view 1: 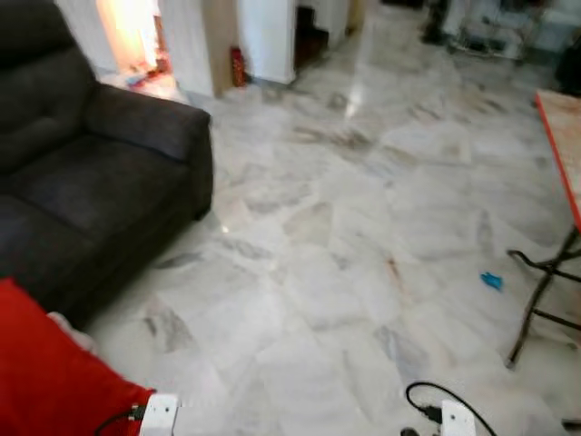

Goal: Move the pillow to the sofa from floor

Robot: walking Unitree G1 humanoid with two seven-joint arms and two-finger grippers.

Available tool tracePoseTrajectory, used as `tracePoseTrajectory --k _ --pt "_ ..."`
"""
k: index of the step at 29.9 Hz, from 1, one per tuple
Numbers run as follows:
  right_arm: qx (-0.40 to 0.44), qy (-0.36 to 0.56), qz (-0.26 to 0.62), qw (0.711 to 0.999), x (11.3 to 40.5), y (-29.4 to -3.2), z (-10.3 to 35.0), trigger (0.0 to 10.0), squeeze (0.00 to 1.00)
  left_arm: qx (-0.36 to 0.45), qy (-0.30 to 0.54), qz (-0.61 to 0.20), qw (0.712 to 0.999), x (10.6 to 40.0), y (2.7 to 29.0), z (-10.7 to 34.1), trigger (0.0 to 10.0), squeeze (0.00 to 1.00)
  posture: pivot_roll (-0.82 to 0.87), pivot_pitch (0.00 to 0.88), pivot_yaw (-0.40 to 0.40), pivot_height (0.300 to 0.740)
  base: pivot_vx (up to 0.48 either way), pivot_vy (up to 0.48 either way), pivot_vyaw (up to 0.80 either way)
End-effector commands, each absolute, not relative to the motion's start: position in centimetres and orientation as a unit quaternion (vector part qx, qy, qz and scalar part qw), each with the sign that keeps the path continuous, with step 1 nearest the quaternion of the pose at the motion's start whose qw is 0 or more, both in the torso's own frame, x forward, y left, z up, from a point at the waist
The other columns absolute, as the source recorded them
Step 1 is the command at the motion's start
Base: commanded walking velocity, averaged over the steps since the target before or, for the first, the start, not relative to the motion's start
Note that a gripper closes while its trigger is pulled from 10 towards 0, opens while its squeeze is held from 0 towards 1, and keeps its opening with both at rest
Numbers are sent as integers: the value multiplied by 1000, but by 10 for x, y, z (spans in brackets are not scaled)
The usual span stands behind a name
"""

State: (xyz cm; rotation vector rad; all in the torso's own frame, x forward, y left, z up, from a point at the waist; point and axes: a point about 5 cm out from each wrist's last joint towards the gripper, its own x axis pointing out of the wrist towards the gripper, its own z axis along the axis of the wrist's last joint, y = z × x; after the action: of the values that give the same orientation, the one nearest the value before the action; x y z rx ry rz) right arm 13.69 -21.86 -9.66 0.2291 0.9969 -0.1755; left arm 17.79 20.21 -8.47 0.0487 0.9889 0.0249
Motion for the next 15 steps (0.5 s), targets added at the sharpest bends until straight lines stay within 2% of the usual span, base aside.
tracePoseTrajectory --k 1,6,9,15 --pt "109 473 -79 870 138 -215 -97 10000 0 29 486 16 873 172 207 -87 10000 0 -34 0 -47 732 0 0 800" --pt "110 473 -81 871 135 -225 -96 10000 0 28 486 16 873 173 207 -87 10000 0 -32 0 -49 732 0 0 800" --pt "111 470 -74 872 141 -216 -95 10000 0 28 485 17 874 173 206 -87 10000 0 -29 0 -51 732 0 0 800" --pt "110 470 -71 873 143 -213 -95 10000 0 28 485 18 874 173 206 -86 10000 0 -29 0 -52 732 0 0 800"
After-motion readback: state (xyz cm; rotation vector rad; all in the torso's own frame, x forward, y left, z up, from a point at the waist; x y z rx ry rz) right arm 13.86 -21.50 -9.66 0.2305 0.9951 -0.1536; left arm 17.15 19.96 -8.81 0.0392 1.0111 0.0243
